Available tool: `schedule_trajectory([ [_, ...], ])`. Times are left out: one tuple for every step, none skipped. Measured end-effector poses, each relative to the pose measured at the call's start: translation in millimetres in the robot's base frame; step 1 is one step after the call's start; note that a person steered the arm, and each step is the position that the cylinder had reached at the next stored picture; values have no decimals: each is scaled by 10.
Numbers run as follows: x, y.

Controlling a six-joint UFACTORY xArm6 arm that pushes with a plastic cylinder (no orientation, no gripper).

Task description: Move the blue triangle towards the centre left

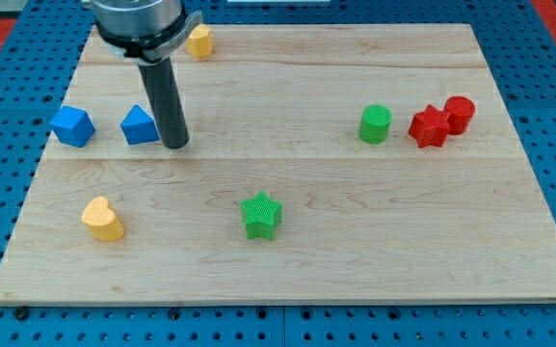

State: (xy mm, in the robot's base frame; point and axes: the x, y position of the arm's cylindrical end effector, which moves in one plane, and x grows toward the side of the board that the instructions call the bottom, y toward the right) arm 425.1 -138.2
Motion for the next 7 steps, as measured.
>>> schedule_trajectory([
  [-23, -528],
  [-73, -244],
  [-368, 54],
  [-392, -588],
  [-392, -549],
  [-392, -339],
  [-594, -236],
])
